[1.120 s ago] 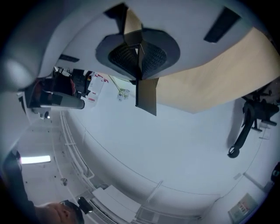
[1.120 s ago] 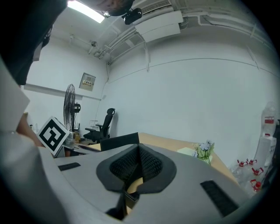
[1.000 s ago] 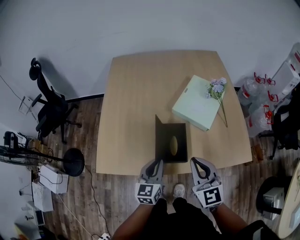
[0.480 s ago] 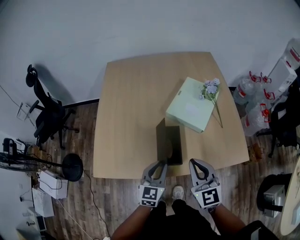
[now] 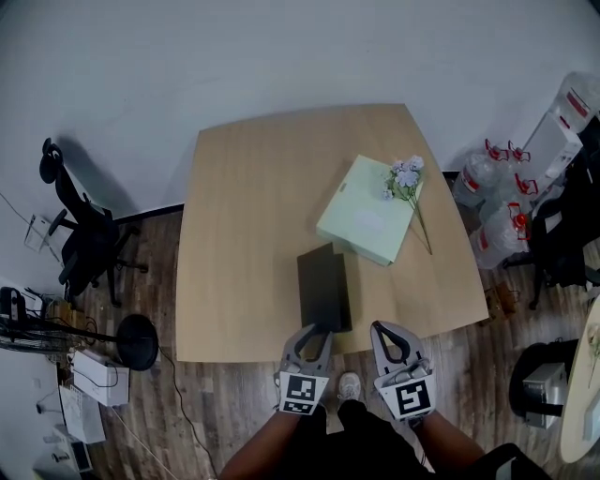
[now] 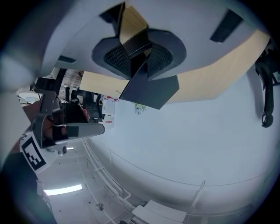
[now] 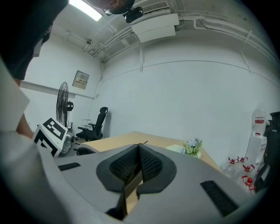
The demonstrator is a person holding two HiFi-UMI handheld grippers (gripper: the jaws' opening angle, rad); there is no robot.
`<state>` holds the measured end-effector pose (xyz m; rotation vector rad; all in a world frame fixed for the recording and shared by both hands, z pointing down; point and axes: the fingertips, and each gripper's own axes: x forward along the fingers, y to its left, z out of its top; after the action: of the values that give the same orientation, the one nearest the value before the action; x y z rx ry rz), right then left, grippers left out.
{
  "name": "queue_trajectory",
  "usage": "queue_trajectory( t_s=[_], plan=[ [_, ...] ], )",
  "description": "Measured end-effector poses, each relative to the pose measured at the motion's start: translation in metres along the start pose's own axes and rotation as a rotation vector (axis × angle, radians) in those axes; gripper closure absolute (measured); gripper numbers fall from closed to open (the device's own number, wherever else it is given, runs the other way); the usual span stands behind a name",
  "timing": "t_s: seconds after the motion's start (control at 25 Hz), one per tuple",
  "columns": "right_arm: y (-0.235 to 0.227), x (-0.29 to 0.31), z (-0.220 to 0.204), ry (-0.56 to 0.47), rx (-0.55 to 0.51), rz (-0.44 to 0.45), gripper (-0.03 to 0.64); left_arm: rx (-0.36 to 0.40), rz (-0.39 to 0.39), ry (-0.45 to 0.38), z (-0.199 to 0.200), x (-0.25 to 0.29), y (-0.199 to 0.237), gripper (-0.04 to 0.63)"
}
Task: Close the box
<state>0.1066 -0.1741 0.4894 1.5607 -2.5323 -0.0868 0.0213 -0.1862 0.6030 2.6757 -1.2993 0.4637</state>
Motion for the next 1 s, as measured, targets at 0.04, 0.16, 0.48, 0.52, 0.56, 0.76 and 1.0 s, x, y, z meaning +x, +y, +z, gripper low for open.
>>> queue_trajectory(
  t_s=[0.04,0.16,0.48,0.52,0.56,0.76,1.0],
  plan=[
    [0.000,-0.001,0.000,0.000,0.001,0.000,0.604,-0.005,-0.012,0.001,-0.001,0.001,-0.003,0.472],
    [0.000,-0.001,0.001,0.001,0.002,0.002,0.604,-0.033,-0.081,0.013,-0.004,0.006,-0.016,0.453],
    [0.004,0.002,0.009,-0.017,0.009,0.010,0.604,-0.058,-0.096,-0.033,0.016,-0.002,-0.027,0.489],
    [0.004,0.002,0.010,-0.019,0.011,0.011,0.604,-0.064,-0.087,-0.044,0.021,-0.004,-0.024,0.499],
    [0.004,0.002,0.011,-0.022,0.012,0.012,0.604,-0.067,-0.083,-0.056,0.025,-0.007,-0.022,0.507],
    [0.010,0.008,0.018,-0.043,-0.004,0.032,0.604,-0.086,-0.067,-0.138,0.054,-0.023,-0.009,0.538],
    [0.021,0.014,0.030,-0.076,0.005,0.068,0.604,-0.075,-0.011,-0.209,0.084,-0.045,0.004,0.585]
  ],
)
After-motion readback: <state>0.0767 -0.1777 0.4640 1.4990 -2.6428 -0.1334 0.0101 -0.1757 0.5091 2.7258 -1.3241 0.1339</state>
